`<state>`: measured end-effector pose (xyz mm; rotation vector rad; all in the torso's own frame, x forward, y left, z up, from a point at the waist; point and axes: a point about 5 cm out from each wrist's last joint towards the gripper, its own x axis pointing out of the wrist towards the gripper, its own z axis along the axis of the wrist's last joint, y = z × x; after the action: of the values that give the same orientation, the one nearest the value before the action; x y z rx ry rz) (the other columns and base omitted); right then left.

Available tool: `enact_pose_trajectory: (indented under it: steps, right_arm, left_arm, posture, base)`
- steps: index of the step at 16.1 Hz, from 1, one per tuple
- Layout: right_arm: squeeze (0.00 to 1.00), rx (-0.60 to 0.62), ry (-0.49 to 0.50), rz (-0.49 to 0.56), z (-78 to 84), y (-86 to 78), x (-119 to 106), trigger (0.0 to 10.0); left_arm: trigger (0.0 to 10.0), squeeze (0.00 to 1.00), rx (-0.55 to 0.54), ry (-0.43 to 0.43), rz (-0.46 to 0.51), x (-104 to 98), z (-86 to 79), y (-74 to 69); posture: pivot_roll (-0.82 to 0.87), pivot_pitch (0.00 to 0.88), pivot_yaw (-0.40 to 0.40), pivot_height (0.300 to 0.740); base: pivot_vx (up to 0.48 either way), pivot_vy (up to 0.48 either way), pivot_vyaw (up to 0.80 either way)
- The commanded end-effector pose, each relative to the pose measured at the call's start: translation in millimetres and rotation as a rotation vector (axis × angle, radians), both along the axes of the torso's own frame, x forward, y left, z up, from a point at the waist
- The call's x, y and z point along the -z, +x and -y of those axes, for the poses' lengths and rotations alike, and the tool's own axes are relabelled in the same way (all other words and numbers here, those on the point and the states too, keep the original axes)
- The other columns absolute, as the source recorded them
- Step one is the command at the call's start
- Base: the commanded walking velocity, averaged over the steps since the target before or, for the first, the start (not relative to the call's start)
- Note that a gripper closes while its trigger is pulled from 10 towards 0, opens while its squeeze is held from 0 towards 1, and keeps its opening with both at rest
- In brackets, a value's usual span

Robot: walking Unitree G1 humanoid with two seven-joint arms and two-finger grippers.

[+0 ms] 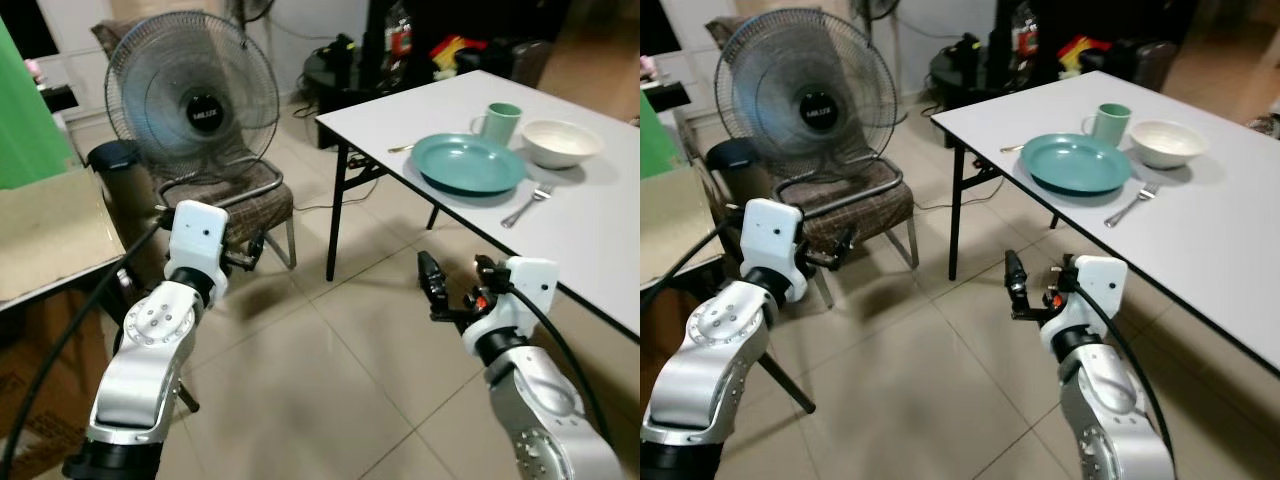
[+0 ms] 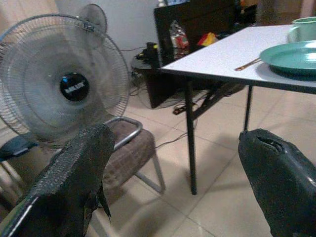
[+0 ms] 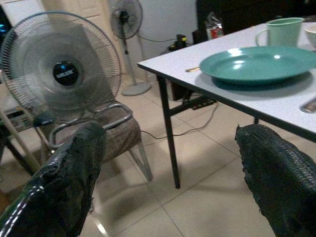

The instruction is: Setting the table

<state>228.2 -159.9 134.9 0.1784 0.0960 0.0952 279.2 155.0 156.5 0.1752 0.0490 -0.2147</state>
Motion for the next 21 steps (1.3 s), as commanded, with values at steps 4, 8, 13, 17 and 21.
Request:
enact_pose_trajectory:
  steps: [4,8,13,17,21]
  right_arm:
    - [0.0,-0.05,0.007,0.0,-4.1,4.0,-3,10.0]
    - [0.0,-0.071,0.01,-0.005,-6.1,7.1,-2,10.0]
    - [0.0,-0.107,0.013,-0.011,-10.5,11.2,-1,10.0]
    - [0.0,-0.11,0.006,-0.008,-9.5,11.5,-2,10.0]
    - [0.0,-0.112,0.003,-0.005,-8.8,13.2,-2,10.0]
  left_arm:
    - [10.0,0.0,-0.007,0.011,0.004,-2,-0.5,-1.1]
    - [10.0,0.0,-0.029,0.015,0.005,-3,-5.1,-3.2]
    - [10.0,0.0,-0.053,0.019,0.005,-3,-10.1,-6.6]
    - [10.0,0.0,-0.047,0.011,-0.001,-3,-7.1,-4.7]
    - [10.0,0.0,-0.046,0.006,-0.002,-3,-6.0,-3.9]
  posture:
    - [0.04,0.0,0.023,0.74]
    - [0.06,0.0,0.01,0.74]
    - [0.08,0.0,-0.001,0.74]
    - [0.07,0.0,0.009,0.74]
    - [0.06,0.0,0.01,0.74]
  base:
    - [0.0,0.303,0.0]
    - [0.0,0.299,0.0]
    - [0.0,0.3,0.0]
    - [0.0,0.299,0.0]
    - [0.0,0.3,0.0]
